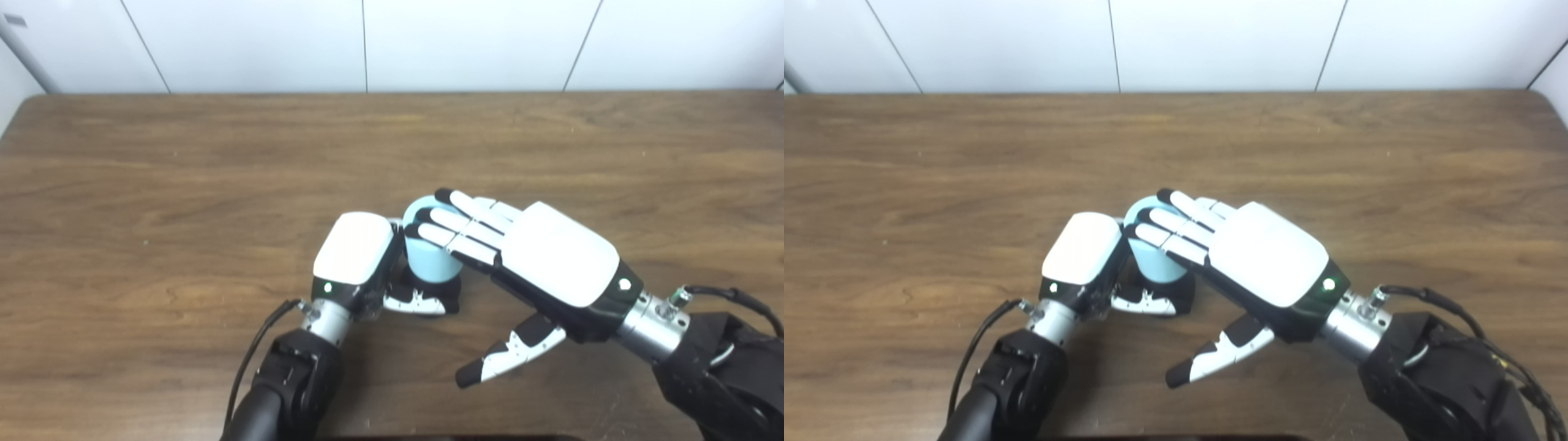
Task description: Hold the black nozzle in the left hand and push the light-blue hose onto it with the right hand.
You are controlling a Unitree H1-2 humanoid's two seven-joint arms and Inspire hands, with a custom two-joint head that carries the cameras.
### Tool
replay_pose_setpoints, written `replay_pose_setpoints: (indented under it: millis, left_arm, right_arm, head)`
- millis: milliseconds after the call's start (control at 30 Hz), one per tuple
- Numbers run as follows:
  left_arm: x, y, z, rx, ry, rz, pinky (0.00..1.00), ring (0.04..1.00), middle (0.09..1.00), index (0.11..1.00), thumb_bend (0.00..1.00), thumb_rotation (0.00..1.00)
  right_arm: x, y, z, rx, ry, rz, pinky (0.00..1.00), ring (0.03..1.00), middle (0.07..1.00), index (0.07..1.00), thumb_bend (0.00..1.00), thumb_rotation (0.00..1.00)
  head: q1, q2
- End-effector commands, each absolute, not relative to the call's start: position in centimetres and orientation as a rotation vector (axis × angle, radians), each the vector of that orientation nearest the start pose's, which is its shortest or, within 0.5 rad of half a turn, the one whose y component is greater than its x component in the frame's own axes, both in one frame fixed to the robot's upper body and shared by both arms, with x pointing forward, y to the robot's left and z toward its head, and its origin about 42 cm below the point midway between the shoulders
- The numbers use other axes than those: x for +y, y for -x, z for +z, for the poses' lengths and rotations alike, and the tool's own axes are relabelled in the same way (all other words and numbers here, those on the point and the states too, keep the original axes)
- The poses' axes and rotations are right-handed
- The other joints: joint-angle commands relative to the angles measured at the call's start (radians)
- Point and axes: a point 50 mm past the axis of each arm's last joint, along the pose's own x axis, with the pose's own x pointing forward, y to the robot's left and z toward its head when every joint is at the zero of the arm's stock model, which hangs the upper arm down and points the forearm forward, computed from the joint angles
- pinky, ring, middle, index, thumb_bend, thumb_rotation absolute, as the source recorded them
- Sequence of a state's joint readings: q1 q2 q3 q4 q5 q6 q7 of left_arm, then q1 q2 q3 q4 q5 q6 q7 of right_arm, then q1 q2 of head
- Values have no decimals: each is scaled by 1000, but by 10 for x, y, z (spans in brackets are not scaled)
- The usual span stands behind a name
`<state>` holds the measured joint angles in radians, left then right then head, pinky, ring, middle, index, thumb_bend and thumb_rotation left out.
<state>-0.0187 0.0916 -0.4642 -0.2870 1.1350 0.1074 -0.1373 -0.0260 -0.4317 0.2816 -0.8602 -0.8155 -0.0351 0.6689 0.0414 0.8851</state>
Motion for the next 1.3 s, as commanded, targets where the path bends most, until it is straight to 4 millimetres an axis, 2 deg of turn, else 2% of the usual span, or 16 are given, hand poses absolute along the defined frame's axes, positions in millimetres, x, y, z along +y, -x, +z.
replay_pose_setpoints:
  millis: [0,200,400,567,667,767,933,1033,1133,1267]
  left_arm:
    - [117,-254,157,-326,-1193,-322,434,497,460,498,524,0]
    - [117,-255,156,-328,-1192,-325,422,490,447,499,524,0]
    - [118,-255,157,-325,-1195,-326,437,505,480,489,524,0]
    - [118,-255,156,-319,-1203,-331,442,515,516,477,520,0]
    - [118,-256,154,-321,-1209,-337,445,508,523,475,519,0]
    - [117,-257,153,-325,-1208,-338,439,496,499,482,523,0]
    - [115,-258,152,-324,-1201,-342,436,500,480,488,524,0]
    - [114,-258,151,-323,-1195,-342,437,495,464,491,524,0]
    - [113,-258,150,-317,-1193,-343,439,497,460,493,524,0]
    - [111,-258,149,-310,-1197,-346,441,509,481,488,524,0]
  right_arm:
    - [-210,-187,233,-357,1389,864,893,952,944,902,705,849]
    - [-214,-184,228,-346,1380,846,909,966,957,918,696,845]
    - [-215,-185,230,-359,1374,834,938,980,979,934,694,828]
    - [-208,-191,253,-444,1336,778,884,973,981,931,701,845]
    - [-202,-196,281,-551,1307,709,921,983,989,936,694,867]
    - [-197,-202,311,-665,1268,639,911,982,994,937,684,896]
    - [-195,-217,343,-769,1241,608,915,978,986,957,656,931]
    - [-195,-221,354,-817,1212,574,917,970,980,950,676,976]
    - [-194,-223,364,-865,1179,551,880,946,963,931,671,986]
    - [-196,-226,373,-888,1166,532,903,966,974,936,657,985]
  head:
    - [1,3]
    - [-1,2]
    - [-5,0]
    - [-4,-4]
    - [-10,-8]
    - [-10,-8]
    - [-9,-13]
    - [-8,-13]
    - [-11,-14]
    - [-11,-16]
